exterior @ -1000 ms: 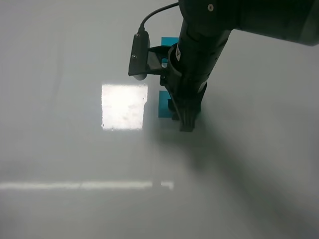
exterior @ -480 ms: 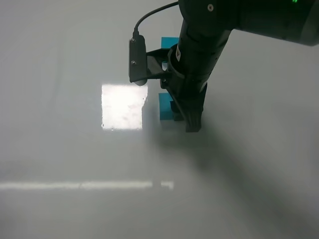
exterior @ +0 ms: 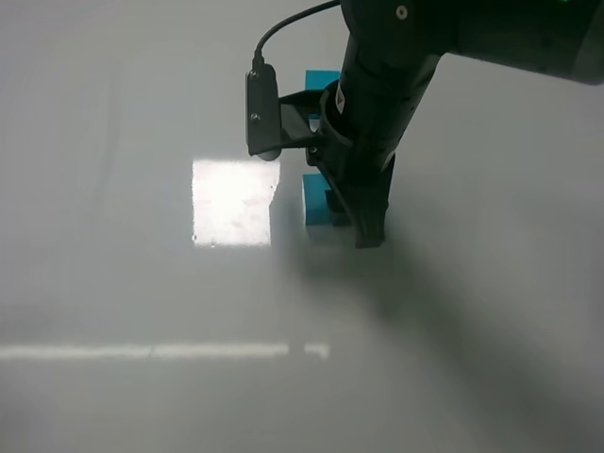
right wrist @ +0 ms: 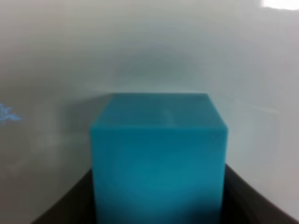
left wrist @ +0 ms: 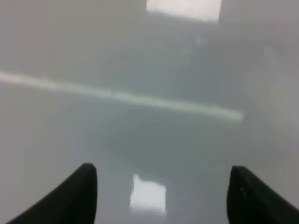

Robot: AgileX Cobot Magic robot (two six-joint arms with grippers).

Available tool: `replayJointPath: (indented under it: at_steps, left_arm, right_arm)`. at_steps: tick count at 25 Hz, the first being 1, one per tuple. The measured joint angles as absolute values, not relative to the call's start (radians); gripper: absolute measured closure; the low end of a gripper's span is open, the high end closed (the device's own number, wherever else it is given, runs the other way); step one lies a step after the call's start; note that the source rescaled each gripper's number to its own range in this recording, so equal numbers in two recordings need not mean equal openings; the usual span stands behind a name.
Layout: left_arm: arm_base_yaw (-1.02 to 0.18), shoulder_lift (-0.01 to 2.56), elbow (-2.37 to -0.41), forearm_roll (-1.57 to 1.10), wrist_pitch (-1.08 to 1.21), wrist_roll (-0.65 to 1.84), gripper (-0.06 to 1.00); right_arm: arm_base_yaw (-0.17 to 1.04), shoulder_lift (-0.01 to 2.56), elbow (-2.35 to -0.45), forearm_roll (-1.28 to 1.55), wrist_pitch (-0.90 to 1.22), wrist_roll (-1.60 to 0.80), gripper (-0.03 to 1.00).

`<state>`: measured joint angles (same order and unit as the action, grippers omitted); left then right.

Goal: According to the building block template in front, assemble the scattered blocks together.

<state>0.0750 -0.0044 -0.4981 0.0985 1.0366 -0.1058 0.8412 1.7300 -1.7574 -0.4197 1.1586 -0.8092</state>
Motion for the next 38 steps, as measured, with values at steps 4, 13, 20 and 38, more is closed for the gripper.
replayJointPath:
  at_steps: [4,13,20,38]
  left_arm:
    - [0.075,-0.004,-0.498,0.098,1.037,-0.106,0.37]
    - [0.075,-0.004,-0.498,0.098,1.037,-0.106,0.37]
    - [0.075,-0.004,-0.498,0.098,1.037,-0.106,0.37]
    - [0.075,-0.004,-0.498,0.098,1.037,-0.106,0.37]
  right_arm:
    - [0.841,1.721,-1.758,-0.421,1.157,-0.788,0.52]
    - [0.841,1.702,-1.816,-0.308,1.154,-0.762,0.49]
    - [0.841,1.608,-1.859,-0.291,1.153,-0.718,0.49]
    - [0.350,1.483,-1.853,-0.043,1.156,-0.285,0.53]
